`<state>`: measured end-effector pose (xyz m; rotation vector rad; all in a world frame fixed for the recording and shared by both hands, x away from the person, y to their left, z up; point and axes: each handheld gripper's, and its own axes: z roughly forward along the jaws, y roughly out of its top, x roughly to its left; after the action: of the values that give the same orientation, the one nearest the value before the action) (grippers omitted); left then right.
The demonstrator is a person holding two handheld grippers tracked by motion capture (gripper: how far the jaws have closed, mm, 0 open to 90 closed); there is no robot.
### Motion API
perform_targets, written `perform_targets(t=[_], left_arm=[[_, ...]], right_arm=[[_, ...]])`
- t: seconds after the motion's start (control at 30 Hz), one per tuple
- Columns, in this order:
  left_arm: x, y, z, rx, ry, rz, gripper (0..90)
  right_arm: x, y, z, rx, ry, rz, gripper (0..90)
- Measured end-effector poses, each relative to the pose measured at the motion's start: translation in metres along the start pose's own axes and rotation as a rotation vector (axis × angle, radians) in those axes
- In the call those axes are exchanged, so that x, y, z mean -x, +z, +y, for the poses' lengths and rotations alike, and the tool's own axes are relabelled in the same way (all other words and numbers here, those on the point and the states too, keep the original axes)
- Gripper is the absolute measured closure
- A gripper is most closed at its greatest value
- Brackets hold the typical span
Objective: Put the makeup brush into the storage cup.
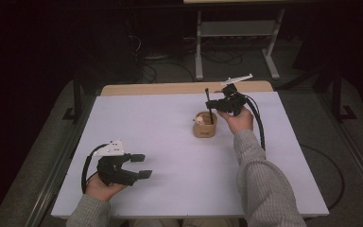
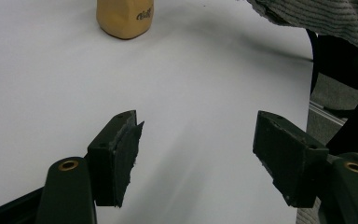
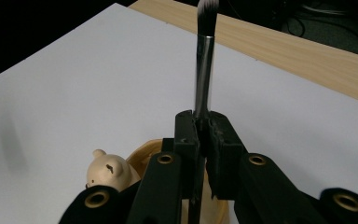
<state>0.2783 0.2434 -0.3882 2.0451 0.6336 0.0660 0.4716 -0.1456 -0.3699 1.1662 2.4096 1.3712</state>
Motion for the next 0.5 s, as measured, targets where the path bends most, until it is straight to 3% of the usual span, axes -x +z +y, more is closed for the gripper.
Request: perform_targets(t=[0.33, 0.5], left_arm=[[-0.0008, 0.0008, 0.0002, -0.002, -0.002, 0.003, 30.3], [-0.0011, 0.0013, -0.0005, -0.007, -0.005, 0.006, 30.2]], right_arm=[[-0.0024, 0.0026, -0.0026, -0.01, -0.006, 0.004, 81.1], [-0.0027, 0.0004, -0.0037, -0.016, 0.0, -0.008, 72.6]])
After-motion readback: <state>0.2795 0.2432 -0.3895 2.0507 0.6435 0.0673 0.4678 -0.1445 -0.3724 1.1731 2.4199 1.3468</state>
